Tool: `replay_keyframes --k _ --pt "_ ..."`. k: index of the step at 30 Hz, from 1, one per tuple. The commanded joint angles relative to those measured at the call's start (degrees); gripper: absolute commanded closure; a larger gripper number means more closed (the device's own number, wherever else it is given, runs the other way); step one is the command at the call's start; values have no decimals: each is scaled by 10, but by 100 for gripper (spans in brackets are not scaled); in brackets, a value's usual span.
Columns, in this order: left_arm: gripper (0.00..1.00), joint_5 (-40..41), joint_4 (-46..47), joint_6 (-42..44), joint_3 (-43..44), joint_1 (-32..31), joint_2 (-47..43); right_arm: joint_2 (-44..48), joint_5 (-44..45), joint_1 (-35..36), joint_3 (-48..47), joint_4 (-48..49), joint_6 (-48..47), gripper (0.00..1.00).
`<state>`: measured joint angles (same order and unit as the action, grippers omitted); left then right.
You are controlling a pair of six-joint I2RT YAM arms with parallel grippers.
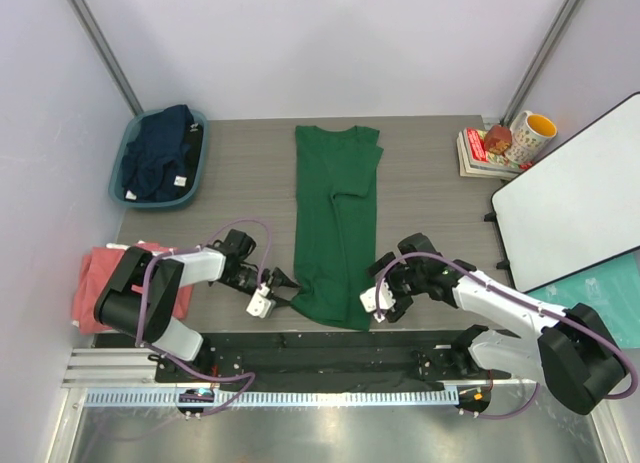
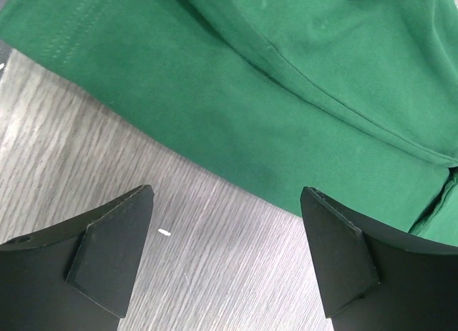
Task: Fold and stack the t-shirts
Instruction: Grab the bottom of the folded rectangular tshirt with both arms
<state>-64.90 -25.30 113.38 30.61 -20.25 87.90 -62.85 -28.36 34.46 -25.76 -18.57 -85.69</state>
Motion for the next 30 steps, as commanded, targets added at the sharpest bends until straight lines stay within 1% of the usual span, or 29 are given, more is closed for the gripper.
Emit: replay_keyframes --k 1,2,5,15,19,21,22,23,26,28,29,30 --pt "55 47 8 366 -41 -8 -22 -8 9 3 -26 22 26 11" --pt "56 43 39 366 -60 -8 -24 -11 15 3 -30 25 31 11" --pt "58 40 80 366 -86 -8 -26 -14 19 3 -33 25 40 11" --pt "62 36 93 366 -100 -28 -38 -2 25 10 -29 34 53 11" --pt "63 37 121 366 -105 -34 -27 6 28 11 -28 32 59 11" --pt "66 38 130 366 -102 -39 -19 11 30 14 -25 29 64 11" --pt "69 38 138 366 -102 -41 -18 16 32 15 -24 29 66 11" --pt "77 39 141 366 -102 -44 -17 19 35 16 -22 27 66 11" --pt "83 38 153 366 -103 -44 -14 35 41 17 -11 19 66 11" --pt "90 38 158 366 -104 -44 -12 43 43 17 -3 12 64 11" --pt "100 38 164 366 -105 -45 -12 51 45 17 -2 10 64 11" --pt "100 40 167 366 -107 -45 -15 55 45 17 1 0 62 11"
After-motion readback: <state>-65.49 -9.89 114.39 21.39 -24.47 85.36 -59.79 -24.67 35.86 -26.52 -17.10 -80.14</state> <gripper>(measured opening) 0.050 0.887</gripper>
